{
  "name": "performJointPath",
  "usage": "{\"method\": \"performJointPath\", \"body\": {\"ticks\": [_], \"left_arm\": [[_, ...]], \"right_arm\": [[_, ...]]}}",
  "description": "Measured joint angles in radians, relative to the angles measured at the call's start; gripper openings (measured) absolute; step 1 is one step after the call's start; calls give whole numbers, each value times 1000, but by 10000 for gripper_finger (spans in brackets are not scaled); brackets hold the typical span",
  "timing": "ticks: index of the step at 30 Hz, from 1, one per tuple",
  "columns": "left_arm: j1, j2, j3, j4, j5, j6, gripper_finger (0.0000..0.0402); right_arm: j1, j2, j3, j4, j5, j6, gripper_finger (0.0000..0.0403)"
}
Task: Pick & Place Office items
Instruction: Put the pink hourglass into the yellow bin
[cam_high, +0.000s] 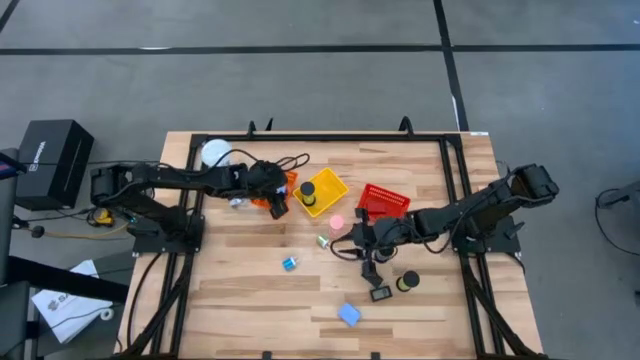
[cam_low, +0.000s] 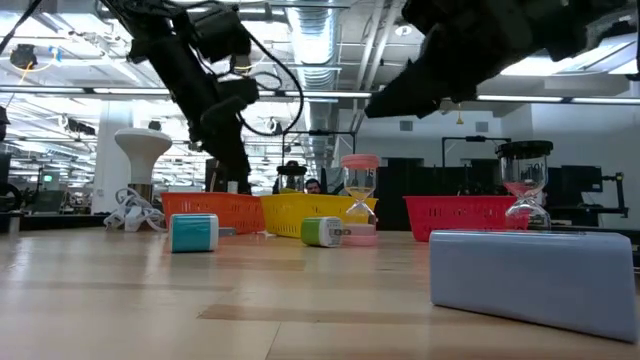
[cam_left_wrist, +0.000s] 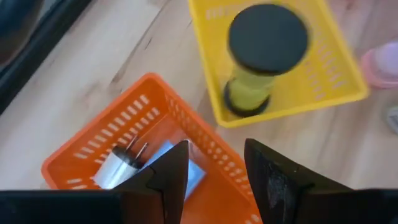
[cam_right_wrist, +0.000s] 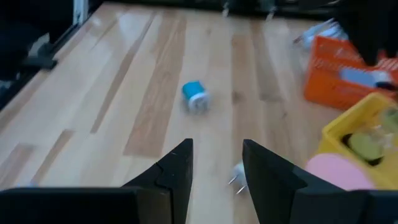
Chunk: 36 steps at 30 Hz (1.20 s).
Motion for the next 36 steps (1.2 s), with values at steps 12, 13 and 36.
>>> {"method": "performJointPath", "body": {"ticks": [12,13,36], "left_arm": [[-61,-273,0,35,-1,0,150],[-63,-286,0,45,-1,0,150],[-70,-297,-18,80,-1,35,150]], "right_arm": [[-127,-35,9,18,0,-172,135],[-135,-34,15,17,-1,-173,140],[-247,164,86,45,-154,-28,277]]}}
